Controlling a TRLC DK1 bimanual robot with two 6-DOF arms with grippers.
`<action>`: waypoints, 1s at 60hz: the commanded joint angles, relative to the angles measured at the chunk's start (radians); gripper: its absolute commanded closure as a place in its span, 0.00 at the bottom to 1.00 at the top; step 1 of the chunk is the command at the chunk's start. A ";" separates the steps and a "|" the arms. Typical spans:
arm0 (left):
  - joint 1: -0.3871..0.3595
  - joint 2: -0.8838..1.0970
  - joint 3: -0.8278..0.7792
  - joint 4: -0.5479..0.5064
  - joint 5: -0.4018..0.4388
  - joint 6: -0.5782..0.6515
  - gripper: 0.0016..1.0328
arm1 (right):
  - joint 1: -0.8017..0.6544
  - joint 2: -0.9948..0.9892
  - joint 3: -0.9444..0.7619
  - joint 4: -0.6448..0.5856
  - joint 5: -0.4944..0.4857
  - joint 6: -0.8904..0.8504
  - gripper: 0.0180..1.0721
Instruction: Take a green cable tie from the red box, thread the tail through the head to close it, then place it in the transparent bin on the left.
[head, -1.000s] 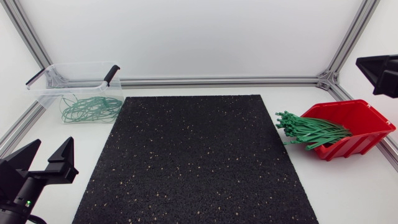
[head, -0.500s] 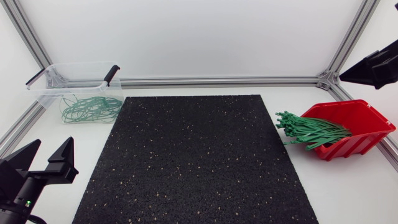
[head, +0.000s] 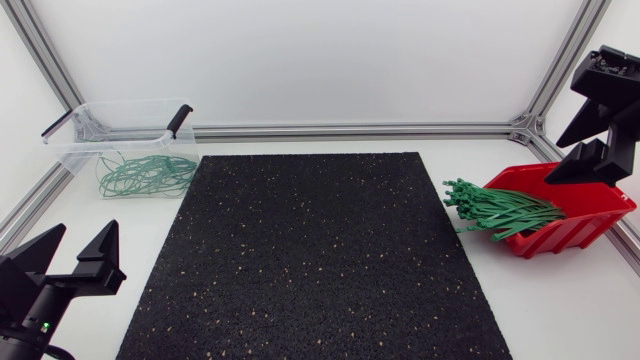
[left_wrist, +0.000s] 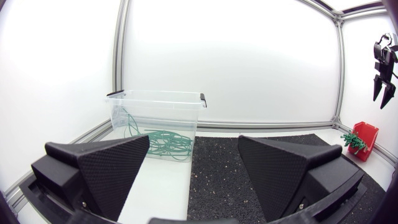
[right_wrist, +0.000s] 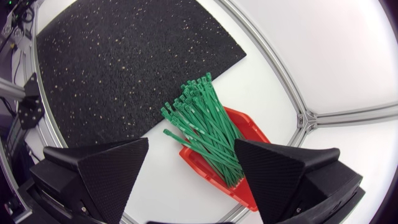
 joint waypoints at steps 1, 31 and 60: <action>0.001 -0.008 -0.039 -0.015 -0.008 -0.020 0.04 | 0.005 0.001 -0.085 0.018 0.028 -0.127 0.05; 0.001 -0.008 -0.039 -0.017 -0.008 -0.020 0.04 | 0.002 -0.081 -0.499 0.323 0.123 -0.581 0.08; 0.000 -0.008 -0.039 -0.019 -0.008 -0.020 0.04 | 0.014 -0.028 -0.597 0.464 0.152 -0.634 0.27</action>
